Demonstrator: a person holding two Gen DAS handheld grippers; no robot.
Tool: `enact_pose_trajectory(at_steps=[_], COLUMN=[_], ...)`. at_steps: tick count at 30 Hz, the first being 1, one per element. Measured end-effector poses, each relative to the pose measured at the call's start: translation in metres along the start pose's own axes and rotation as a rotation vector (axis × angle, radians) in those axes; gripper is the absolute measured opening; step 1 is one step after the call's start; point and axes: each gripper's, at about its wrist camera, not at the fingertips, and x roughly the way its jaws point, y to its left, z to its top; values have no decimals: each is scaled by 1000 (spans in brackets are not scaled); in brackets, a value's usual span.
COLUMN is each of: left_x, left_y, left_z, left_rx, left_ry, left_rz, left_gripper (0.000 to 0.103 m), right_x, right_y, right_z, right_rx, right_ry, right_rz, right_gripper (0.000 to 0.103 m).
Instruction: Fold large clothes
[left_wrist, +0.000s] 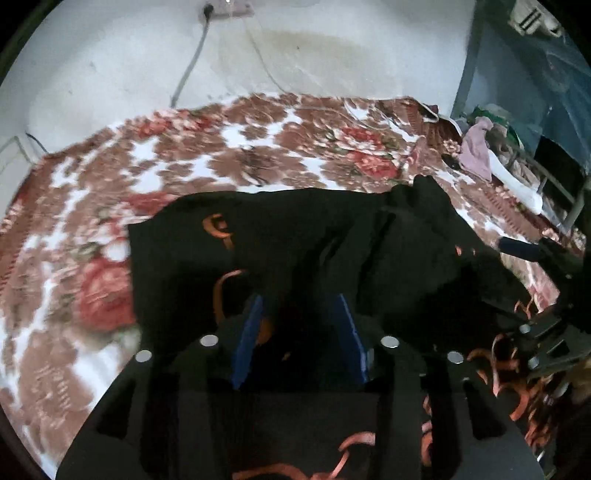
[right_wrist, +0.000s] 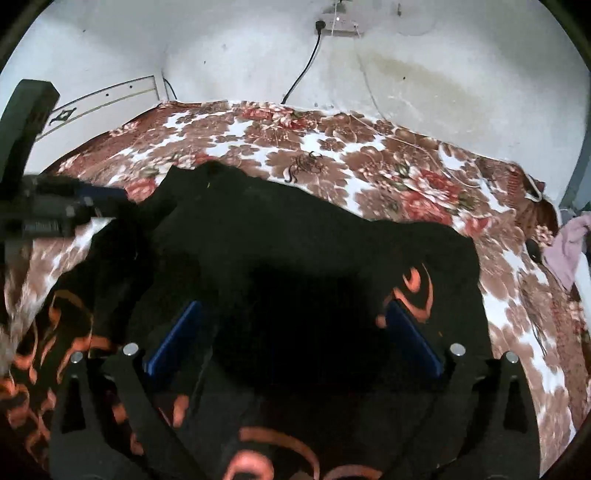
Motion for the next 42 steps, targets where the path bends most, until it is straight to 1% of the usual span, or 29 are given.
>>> enact_pose_trajectory(at_steps=[1, 2, 3, 4, 6, 7, 9, 11, 14, 15, 16, 17, 18, 19, 21, 23, 24, 25, 26, 28, 29, 30, 31, 32, 33, 34, 35, 38, 42], left_x=[15, 23, 34, 39, 47, 50, 54, 51, 46, 45, 46, 46, 45, 44, 44, 46, 48, 48, 47, 44, 42, 41, 38, 35, 29, 26, 21, 10, -6], left_y=[-2, -2, 1, 5, 9, 9, 9, 8, 11, 10, 7, 3, 0, -1, -1, 0, -1, -2, -6, -12, -14, -16, -17, -18, -21, -22, -25, -33, -37], left_z=[3, 2, 1, -3, -13, -17, -19, -15, -14, -16, -17, -20, -22, -23, -27, -26, -26, -27, -27, -28, -29, -29, -29, -29, -30, -31, -33, -41, -49], left_rx=[10, 11, -20, -49, -89, -95, -104, -97, -126, -114, -97, -58, -25, -7, 24, 27, 26, 32, 46, 76, 82, 82, 80, 81, 92, 101, 112, 148, 194], left_ry=[10, 14, 3, -13, -45, -55, -56, -71, -85, -83, -83, -86, -91, -97, -107, -103, -92, -84, -81, -80, -78, -79, -86, -92, -99, -102, -106, -104, -110], left_rz=[22, 38, 36, 10, -37, -45, -73, -102, -187, -192, -175, -144, -134, -130, -127, -137, -154, -172, -182, -187, -196, -211, -230, -240, -261, -272, -282, -282, -282], left_gripper=[47, 50, 50, 50, 50, 50, 48, 48, 48, 48, 49, 50, 54, 56, 57, 53, 43, 36, 27, 19, 14, 11, 10, 9, 8, 8, 8, 7, 7], right_x=[10, 15, 22, 27, 31, 34, 37, 37, 33, 28, 24, 16, 12, 9, 17, 37, 43, 50, 54, 57, 56, 52, 49, 44, 40, 35, 30, 18, 6], right_y=[0, 1, -3, -12, -31, -38, -43, -44, -46, -46, -48, -52, -56, -58, -57, -52, -51, -50, -49, -49, -48, -48, -47, -46, -45, -42, -39, -24, -13], right_z=[6, 9, 10, 8, 0, -3, -5, -3, -5, -6, -6, -9, -11, -12, -10, -10, -12, -14, -15, -18, -18, -18, -18, -18, -18, -18, -18, -17, -24], right_rx=[9, 28, 69, 135, 249, 264, 243, 222, 212, 208, 209, 216, 219, 211, 182, 153, 149, 154, 156, 161, 163, 164, 161, 148, 137, 121, 110, 33, -29], right_ry=[-11, -24, -30, -34, -49, -43, -22, -32, -39, -53, -67, -96, -112, -116, -94, -51, -47, -36, -18, -10, -12, -20, -25, -30, -31, -34, -34, -34, -19], right_rz=[-46, -59, -19, 28, 68, 97, 122, 107, 82, 57, 25, -25, -54, -53, 0, 49, 75, 127, 158, 216, 236, 241, 239, 230, 229, 260, 274, 244, 251], right_gripper=[98, 98, 98, 98, 98, 98, 98, 98, 98, 98, 98, 98, 98, 98, 98, 98, 98, 98, 98, 90, 76, 65, 59, 46, 27, 18, 18, 18, 17])
